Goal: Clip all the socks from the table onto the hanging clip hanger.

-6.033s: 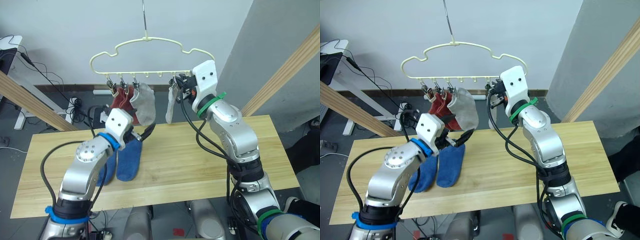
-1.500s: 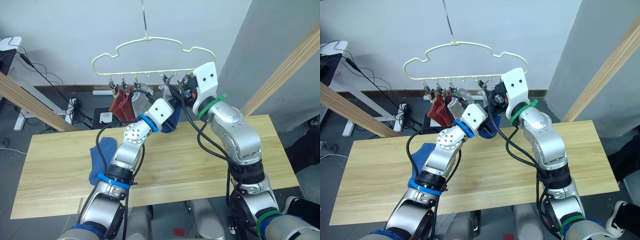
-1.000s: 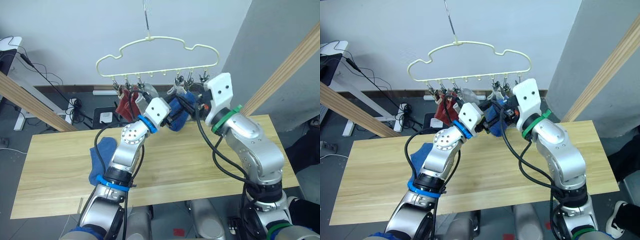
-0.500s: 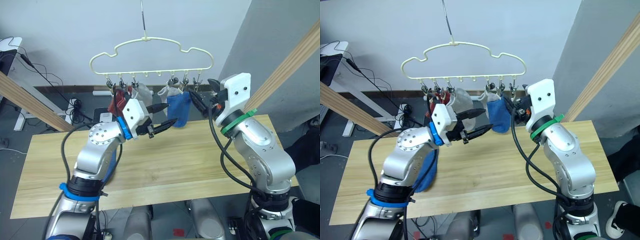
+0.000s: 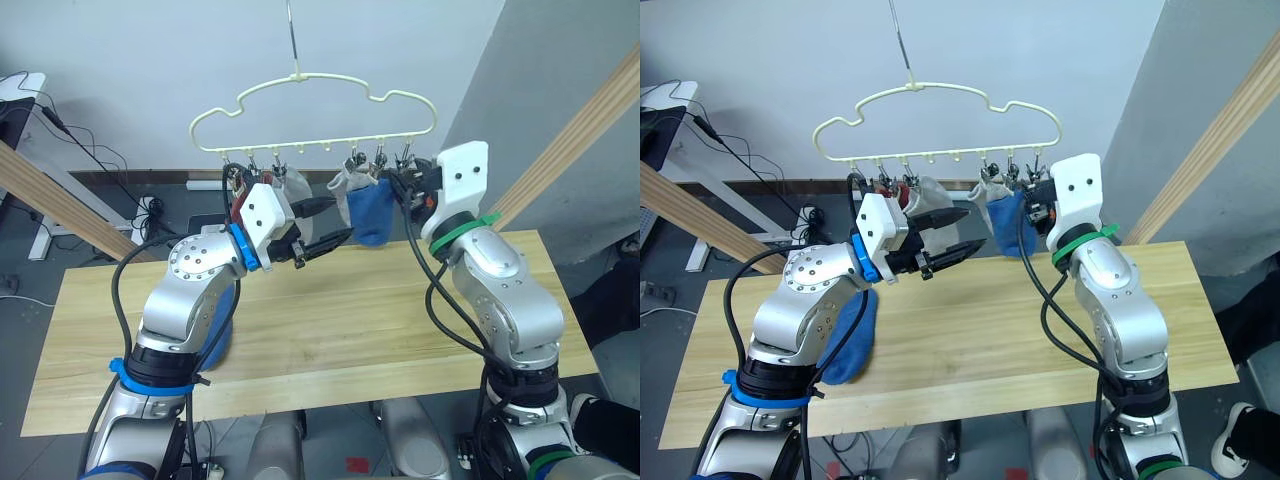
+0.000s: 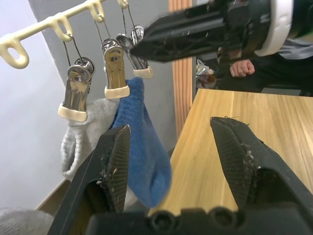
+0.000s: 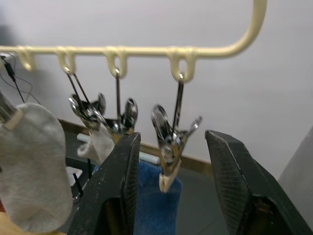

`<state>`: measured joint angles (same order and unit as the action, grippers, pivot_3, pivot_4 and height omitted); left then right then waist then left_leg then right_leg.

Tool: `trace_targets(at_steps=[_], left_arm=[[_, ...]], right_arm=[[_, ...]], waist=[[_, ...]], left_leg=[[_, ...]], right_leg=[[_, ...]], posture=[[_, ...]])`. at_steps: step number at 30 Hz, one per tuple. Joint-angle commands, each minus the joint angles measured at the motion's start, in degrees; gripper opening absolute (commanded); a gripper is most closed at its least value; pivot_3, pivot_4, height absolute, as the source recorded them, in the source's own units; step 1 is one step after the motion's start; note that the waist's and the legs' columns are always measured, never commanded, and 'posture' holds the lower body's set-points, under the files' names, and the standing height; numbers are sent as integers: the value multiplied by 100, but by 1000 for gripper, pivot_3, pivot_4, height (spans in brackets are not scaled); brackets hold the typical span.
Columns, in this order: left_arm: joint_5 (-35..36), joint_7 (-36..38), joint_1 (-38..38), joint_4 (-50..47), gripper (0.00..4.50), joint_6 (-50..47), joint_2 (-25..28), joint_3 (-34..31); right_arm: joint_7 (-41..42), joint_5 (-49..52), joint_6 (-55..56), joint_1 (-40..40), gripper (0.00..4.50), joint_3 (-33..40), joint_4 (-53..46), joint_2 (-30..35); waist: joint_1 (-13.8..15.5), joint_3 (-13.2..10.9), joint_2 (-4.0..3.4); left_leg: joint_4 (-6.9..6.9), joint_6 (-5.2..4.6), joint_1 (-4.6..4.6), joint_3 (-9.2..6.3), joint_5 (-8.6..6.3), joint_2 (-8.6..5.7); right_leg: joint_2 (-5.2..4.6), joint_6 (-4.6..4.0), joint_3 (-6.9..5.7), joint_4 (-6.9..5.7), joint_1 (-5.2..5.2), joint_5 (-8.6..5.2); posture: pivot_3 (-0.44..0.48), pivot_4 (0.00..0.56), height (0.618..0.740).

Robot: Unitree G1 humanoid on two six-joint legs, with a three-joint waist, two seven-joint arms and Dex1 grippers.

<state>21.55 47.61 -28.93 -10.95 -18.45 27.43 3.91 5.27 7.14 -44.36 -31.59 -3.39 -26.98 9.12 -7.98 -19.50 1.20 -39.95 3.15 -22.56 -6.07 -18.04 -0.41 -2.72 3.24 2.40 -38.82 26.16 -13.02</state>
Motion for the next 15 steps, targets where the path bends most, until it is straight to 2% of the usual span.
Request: trace_targets(at_steps=[1,15], left_arm=[[-10,-30,-38,-198,2891,102,5,-66],[-104,-37,-34,-167,2891,217,-25,39]], right_arm=[[-76,-83,157,-185,2191,49,-37,-56],[-566,-207,104,-477,2191,242,242,-561]], waist=[[-1,0,0],[-1,0,0]], left_leg=[[0,0,0,0,0,0],[0,0,-1,-1,0,1]], right_leg=[[0,0,0,0,0,0],[0,0,0,-1,1,0]], posture=[[-186,312,740],[-189,306,740]])
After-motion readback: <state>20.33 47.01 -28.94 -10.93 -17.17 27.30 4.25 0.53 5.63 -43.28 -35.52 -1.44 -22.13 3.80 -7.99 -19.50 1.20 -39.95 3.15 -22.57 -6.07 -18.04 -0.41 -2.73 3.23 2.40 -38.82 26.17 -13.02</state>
